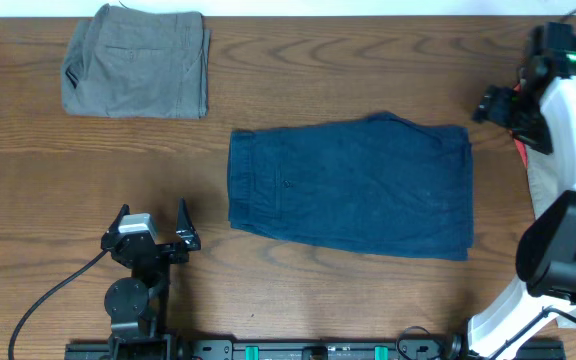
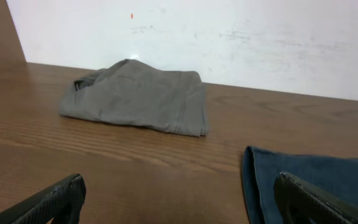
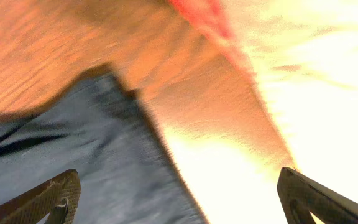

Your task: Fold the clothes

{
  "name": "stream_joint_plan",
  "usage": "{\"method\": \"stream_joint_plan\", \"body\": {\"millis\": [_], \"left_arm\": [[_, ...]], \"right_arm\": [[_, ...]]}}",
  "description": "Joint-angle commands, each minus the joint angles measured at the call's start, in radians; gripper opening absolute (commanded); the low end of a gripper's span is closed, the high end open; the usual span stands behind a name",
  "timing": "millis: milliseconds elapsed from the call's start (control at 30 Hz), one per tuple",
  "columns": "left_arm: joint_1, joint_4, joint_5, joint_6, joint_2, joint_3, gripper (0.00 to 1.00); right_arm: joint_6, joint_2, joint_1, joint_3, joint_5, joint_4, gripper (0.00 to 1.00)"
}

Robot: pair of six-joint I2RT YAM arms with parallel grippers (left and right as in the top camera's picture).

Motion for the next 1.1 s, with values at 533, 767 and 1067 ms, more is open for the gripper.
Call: {"method": "stream_joint_plan", "body": {"millis": [533,767,1067], "left_arm": [[0.004,0.032,0.266,-0.213,-0.006,-0.015,0.98],[0.004,0.001,0.571,-0.336,-0.005,-0.015,0.98],[0.004,0.04,0.654,-0.335,0.041,0.106,0.98]], "right_arm": [[-0.012,0.0,-0.073,0.016,0.027,0.0,0.99],[-0.012,0.0,-0.073,0.016,0.027,0.0,0.99],[-0.012,0.0,-0.073,0.016,0.027,0.0,0.99]]}}
